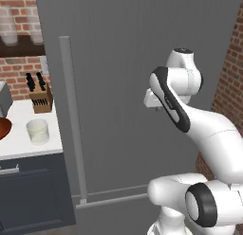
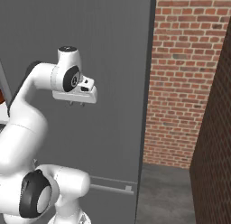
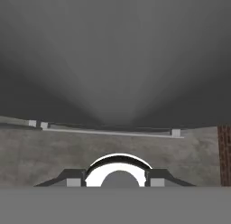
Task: Grab a lemon wedge from the fridge and one ice cube from the ice bowl, and put them in the glass of lemonade.
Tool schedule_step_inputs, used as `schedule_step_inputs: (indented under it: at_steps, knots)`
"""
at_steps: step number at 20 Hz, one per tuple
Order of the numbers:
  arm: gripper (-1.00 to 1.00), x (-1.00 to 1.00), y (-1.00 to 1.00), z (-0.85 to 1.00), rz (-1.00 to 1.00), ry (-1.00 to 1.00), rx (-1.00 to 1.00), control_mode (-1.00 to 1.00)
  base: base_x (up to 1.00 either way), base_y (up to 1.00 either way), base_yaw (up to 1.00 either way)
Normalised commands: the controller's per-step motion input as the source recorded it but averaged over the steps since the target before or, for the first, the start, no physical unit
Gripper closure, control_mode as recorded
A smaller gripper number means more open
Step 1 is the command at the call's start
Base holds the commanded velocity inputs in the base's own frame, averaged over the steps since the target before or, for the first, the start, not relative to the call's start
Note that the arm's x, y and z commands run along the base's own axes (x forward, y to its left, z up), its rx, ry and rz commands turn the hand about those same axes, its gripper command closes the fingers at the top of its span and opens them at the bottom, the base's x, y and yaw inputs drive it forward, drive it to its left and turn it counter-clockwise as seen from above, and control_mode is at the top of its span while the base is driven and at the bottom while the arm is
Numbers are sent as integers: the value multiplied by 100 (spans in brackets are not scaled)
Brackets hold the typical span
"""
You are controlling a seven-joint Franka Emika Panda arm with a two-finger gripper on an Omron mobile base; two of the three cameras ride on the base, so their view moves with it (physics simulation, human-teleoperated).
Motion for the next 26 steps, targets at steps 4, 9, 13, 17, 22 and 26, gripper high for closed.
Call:
schedule_step_inputs:
  at_steps: [4,9,13,17,22,26]
  knots:
    - [-100,-56,0,-6,0,4,0,-100,0,0,0]
    - [-100,-93,-6,-9,0,-1,8,-100,0,0,0]
    - [-100,-75,0,-26,-2,-1,8,-100,0,0,0]
    - [-100,-21,0,-6,-1,0,0,-100,0,0,0]
    - [-100,0,0,0,0,0,0,100,-27,52,1]
    - [-100,0,0,0,0,0,0,100,-29,100,9]
